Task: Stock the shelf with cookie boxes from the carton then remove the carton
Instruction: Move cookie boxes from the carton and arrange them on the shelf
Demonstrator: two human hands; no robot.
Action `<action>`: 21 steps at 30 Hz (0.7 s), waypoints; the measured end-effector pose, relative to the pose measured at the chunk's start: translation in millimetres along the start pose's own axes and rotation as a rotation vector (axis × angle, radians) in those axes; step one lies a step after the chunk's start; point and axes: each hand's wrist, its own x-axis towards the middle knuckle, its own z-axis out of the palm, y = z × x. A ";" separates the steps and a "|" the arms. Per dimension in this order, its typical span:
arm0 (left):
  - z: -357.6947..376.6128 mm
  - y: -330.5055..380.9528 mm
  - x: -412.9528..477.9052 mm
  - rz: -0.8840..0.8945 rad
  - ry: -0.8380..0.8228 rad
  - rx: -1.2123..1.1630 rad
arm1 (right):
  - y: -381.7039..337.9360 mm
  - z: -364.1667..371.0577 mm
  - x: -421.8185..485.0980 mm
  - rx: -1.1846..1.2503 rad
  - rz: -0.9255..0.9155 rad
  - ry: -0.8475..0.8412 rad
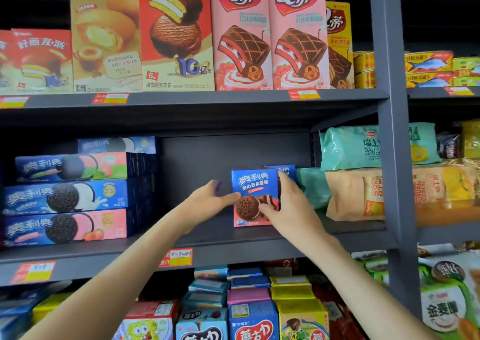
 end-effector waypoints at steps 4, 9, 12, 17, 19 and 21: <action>-6.7 -8.3 -51.2 0.232 0.268 0.209 | -32.6 25.1 -47.7 0.005 -0.316 0.304; -16.8 -57.4 -131.7 0.394 0.433 0.298 | -75.7 85.9 -92.7 0.197 -0.492 0.250; -32.7 -98.7 -178.3 0.351 0.495 0.343 | -106.0 129.1 -122.2 0.308 -0.527 0.129; -58.9 -184.9 -261.7 0.029 0.518 0.399 | -154.6 207.3 -190.5 0.456 -0.585 -0.183; -61.0 -225.6 -295.3 -0.154 0.509 0.387 | -167.4 241.4 -223.0 0.476 -0.606 -0.335; -61.0 -266.7 -331.7 -0.380 0.522 0.379 | -178.8 277.6 -258.7 0.503 -0.620 -0.488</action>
